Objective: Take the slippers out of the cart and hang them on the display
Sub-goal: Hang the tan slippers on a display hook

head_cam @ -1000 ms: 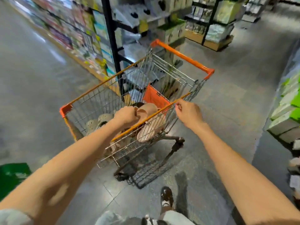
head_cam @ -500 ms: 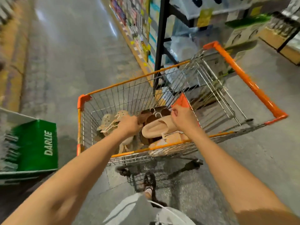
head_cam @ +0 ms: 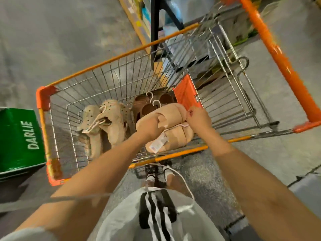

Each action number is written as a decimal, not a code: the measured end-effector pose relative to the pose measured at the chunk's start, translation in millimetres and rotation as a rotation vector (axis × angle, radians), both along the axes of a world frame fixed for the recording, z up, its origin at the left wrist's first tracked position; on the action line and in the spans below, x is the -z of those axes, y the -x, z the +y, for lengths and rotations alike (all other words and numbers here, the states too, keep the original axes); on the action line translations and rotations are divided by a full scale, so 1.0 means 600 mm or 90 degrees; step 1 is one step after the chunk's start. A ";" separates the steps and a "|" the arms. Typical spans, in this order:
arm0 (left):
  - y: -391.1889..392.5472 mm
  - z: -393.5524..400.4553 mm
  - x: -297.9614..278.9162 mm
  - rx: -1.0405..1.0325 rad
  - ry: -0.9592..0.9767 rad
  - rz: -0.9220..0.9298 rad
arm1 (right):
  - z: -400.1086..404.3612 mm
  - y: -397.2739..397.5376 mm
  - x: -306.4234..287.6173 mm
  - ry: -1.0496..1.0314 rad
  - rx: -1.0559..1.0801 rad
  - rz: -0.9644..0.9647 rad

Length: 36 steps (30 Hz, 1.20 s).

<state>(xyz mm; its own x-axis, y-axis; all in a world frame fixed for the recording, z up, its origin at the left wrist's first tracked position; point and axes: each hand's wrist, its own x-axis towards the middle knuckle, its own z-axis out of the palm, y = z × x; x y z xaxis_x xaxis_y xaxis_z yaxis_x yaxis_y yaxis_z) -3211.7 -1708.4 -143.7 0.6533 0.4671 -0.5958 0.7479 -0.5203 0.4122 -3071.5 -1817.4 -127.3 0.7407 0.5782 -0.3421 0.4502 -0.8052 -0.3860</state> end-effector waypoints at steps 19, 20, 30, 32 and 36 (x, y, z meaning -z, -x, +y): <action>-0.093 -0.011 0.148 0.096 -0.002 0.081 | 0.011 -0.082 0.178 0.186 0.045 0.152; -0.100 -0.010 0.149 0.104 -0.016 0.077 | 0.013 -0.087 0.186 0.194 0.028 0.160; -0.132 -0.003 0.168 0.118 -0.043 0.081 | 0.029 -0.113 0.235 0.267 -0.041 0.283; -0.133 0.000 0.165 0.123 -0.053 0.088 | 0.022 -0.112 0.234 0.295 -0.062 0.256; -0.143 0.007 0.152 0.161 -0.087 0.085 | 0.025 -0.114 0.210 0.313 -0.106 0.132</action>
